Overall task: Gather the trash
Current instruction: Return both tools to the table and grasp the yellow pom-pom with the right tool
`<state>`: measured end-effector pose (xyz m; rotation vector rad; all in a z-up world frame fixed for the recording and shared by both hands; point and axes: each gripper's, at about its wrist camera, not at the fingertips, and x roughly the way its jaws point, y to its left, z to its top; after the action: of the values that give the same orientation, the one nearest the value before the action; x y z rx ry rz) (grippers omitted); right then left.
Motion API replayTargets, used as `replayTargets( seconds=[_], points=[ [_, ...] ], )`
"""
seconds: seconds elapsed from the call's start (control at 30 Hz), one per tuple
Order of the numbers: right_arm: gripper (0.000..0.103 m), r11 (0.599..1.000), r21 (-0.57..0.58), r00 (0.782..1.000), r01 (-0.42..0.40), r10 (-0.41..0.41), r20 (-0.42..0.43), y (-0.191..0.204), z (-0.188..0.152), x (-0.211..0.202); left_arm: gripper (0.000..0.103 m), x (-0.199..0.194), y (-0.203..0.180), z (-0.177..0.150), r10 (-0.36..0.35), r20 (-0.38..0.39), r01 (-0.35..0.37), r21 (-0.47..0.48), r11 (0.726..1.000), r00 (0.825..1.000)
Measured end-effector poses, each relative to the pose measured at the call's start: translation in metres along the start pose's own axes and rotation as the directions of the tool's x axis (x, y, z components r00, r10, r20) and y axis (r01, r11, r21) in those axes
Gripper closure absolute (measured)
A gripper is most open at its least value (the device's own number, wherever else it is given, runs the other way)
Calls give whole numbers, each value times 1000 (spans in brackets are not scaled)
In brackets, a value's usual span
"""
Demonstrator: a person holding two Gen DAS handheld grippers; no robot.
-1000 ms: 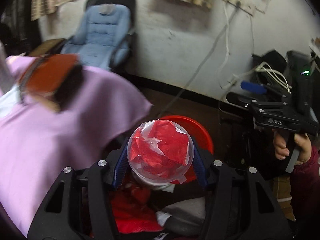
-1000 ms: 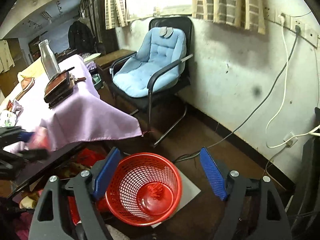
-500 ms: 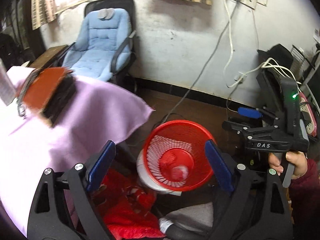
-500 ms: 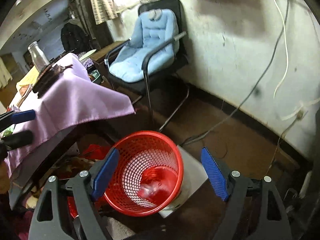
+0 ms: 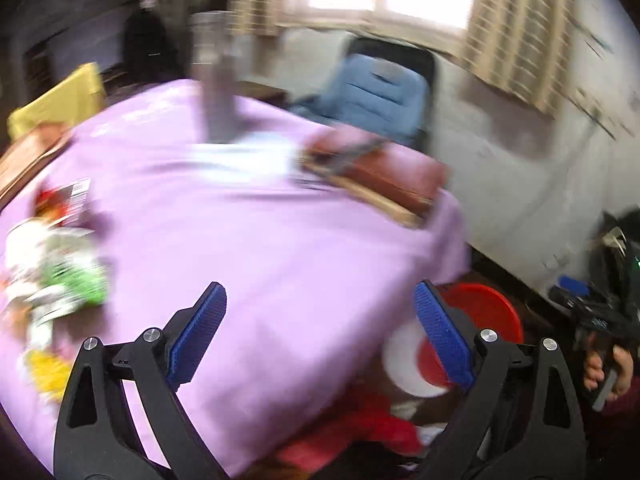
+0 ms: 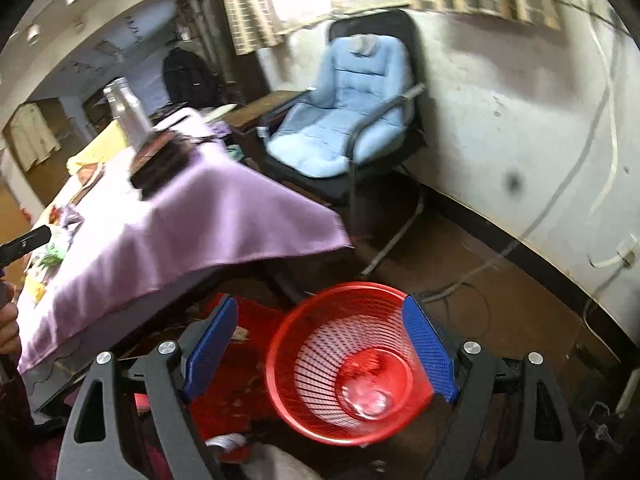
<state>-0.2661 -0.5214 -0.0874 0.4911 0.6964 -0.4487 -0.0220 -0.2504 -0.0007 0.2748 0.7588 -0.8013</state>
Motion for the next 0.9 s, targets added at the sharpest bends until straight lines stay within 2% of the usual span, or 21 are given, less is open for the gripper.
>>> replayTargets(
  seconds=[0.07, 0.17, 0.33, 0.43, 0.57, 0.7, 0.83, 0.9],
  points=[
    [20, 999, -24, 999, -49, 49, 11, 22, 8, -1, 10, -16, 29, -3, 55, 24, -53, -57, 997, 998],
    [18, 988, -66, 989, -139, 141, 33, 62, 17, -1, 7, -43, 79, -15, 151, 54, -141, -157, 977, 987],
    [15, 946, -149, 955, -288, 295, 27, 139, 28, 5, 7, -78, 151, -53, 324, 32, -303, -280, 911, 946],
    [15, 904, -198, 923, -379, 384, -14, 191, 32, 13, 7, -92, 184, -75, 377, 3, -355, -332, 874, 926],
    [15, 845, -273, 887, -460, 450, -101, 255, 28, 27, 7, -112, 221, -104, 418, -13, -385, -414, 825, 909],
    [15, 772, -360, 852, -523, 486, -197, 322, 16, 44, 7, -126, 254, -131, 419, -26, -375, -497, 783, 908],
    [16, 717, -415, 828, -561, 503, -250, 375, 4, 52, 7, -131, 267, -147, 424, -41, -384, -510, 770, 905],
    [24, 696, -431, 818, -574, 505, -274, 397, -2, 58, 7, -132, 272, -151, 417, -42, -376, -519, 768, 908]
  ],
)
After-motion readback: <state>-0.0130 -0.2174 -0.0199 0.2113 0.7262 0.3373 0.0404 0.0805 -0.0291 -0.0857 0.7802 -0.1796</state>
